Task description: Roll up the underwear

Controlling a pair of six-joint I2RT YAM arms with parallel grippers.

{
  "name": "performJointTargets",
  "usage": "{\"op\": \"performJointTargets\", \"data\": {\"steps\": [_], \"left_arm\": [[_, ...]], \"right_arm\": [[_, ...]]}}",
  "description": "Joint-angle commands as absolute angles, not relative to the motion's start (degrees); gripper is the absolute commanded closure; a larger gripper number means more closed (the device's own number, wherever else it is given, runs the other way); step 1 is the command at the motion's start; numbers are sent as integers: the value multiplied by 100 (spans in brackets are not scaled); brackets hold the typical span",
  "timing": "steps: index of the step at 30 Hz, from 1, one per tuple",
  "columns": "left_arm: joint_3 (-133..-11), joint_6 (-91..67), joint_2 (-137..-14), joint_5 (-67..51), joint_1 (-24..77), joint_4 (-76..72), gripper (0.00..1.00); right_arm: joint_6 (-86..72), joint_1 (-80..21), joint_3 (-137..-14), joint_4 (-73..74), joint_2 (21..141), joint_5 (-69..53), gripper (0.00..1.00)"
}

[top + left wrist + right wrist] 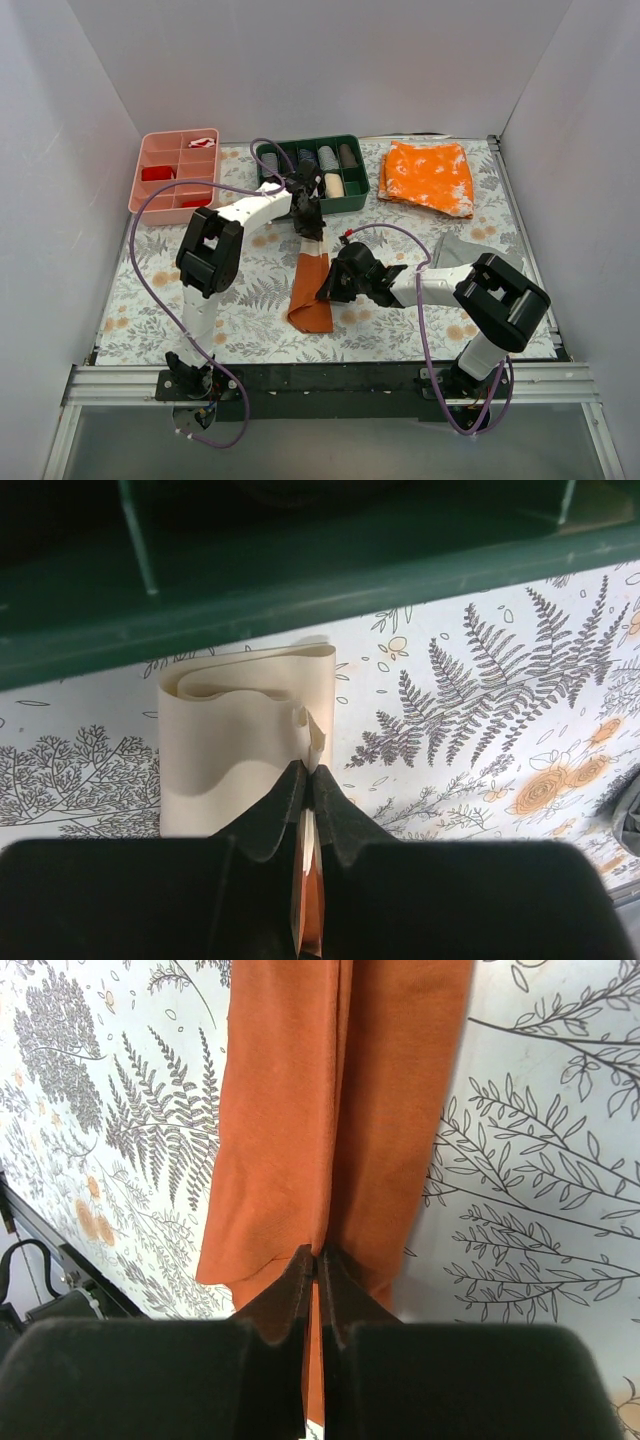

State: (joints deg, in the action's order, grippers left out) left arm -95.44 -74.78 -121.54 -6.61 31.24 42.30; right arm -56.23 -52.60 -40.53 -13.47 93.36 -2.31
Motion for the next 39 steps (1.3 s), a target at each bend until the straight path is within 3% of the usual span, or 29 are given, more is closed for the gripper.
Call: {"op": "performJointTargets", "data": {"steps": [1,3,9,12,13,17,21,24,26,29,31,39], "left_arm": [[-9773,-7357,-12173,-668,3120,3990,95],[-9791,-7348,-12173,-633,3129,4025,93],[-9870,-7374,-12164,-562,3129,4069,83],[-9940,-7374,-12155,-598,3129,4087,77],[-10010,-7374,-12155,-624,3129,4087,66],[-10177,-7374,-12059,-703,3129,4087,62],[-10283,-7392,-11699,-440,3120,4183,51],[-10091,-7409,-11278,-89,3068,4236,42],[-9531,-7470,-10997,-70,2945,4175,41],[-8678,-7584,-10233,-70,2778,3772,41],[-7799,-7629,-9688,-149,2716,3420,42],[-5776,-7883,-8667,-1063,2725,2489,62]], "right_arm": [[-5669,-5361,-3982,-1169,9238,-308,87],[-5651,-5361,-3955,-1143,9027,-142,83],[-5432,-5361,-3744,-923,8096,631,47],[-5388,-5361,-3630,-607,7560,1061,45],[-5388,-5361,-3595,-511,7428,1159,43],[-5484,-5361,-3314,-255,6752,1669,43],[-5546,-5335,-3181,-9,6469,2135,46],[-5415,-5125,-3347,342,6539,1996,57],[-5108,-4931,-3480,396,6714,1829,74],[-4669,-4711,-3822,334,7092,1363,88],[-4431,-4510,-4137,273,7459,1012,98],[-3227,-3895,-5738,369,8990,-357,99]]}}
